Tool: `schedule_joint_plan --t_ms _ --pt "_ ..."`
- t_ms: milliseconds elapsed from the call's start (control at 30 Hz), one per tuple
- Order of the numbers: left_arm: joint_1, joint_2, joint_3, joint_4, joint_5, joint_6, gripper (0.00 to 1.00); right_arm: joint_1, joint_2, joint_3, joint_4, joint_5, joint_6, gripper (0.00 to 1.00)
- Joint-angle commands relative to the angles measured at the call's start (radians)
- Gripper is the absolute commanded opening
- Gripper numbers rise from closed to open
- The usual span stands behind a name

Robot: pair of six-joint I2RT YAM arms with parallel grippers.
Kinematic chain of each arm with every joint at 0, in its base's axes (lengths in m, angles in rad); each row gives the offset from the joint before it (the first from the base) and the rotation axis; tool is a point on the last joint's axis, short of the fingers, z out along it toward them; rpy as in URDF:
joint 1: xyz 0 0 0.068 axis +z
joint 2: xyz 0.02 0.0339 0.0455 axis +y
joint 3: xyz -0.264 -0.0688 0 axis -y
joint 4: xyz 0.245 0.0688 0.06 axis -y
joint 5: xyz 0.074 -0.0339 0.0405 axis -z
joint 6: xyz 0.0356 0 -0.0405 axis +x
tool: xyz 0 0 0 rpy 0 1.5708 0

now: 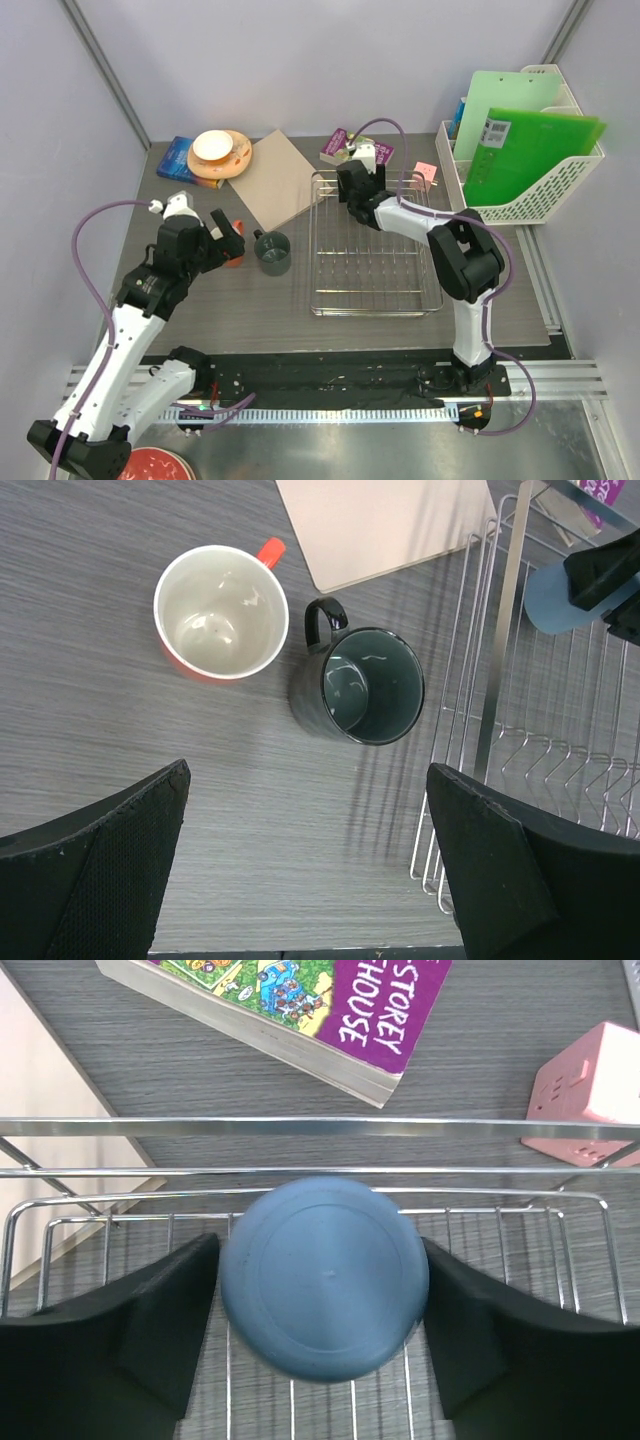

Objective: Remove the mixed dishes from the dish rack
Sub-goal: Pick up the cup from the dish rack.

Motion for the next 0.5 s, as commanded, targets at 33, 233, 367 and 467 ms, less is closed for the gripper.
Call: schedule_joint_plan --t_ms 33,233,367,467 --pt "-0.002 -0.001 -0.012 0.045 -0.014 -0.006 1.00 -0.003 -0.052 -0.011 0.033 -0.015 0.036 0.56" --pt "-0.003 0.004 -0.012 0.050 -0.008 -0.017 1.00 0.002 -0.160 -0.101 0.047 -0.035 0.093 0.05" --pt "-0.002 0.005 -0.015 0.053 -0.019 -0.022 1.00 0.089 -0.395 -0.169 0.047 0.028 0.087 0.01" --pt "-0.002 0.017 -0.013 0.063 -0.020 -0.029 1.00 0.212 -0.576 -0.228 0.085 0.019 0.087 0.01"
